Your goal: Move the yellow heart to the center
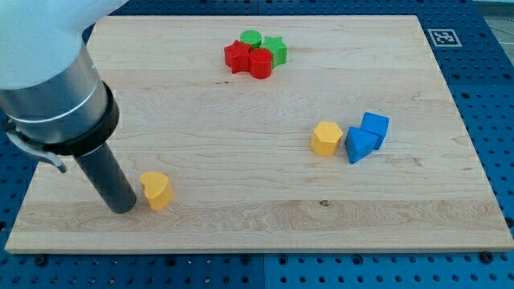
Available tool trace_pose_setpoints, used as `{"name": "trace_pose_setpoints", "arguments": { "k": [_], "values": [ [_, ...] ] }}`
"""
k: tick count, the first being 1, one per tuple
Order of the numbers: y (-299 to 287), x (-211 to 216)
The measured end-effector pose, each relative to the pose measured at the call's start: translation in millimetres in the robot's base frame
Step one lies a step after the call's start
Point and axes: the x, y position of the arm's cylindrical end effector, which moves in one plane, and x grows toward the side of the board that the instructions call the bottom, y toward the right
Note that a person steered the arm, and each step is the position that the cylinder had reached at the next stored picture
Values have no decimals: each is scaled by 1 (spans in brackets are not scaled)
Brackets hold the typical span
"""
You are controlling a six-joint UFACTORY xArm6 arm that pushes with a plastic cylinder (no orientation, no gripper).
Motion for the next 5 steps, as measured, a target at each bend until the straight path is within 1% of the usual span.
{"name": "trace_pose_setpoints", "arguments": {
  "k": [5],
  "values": [
    [34, 0]
  ]
}}
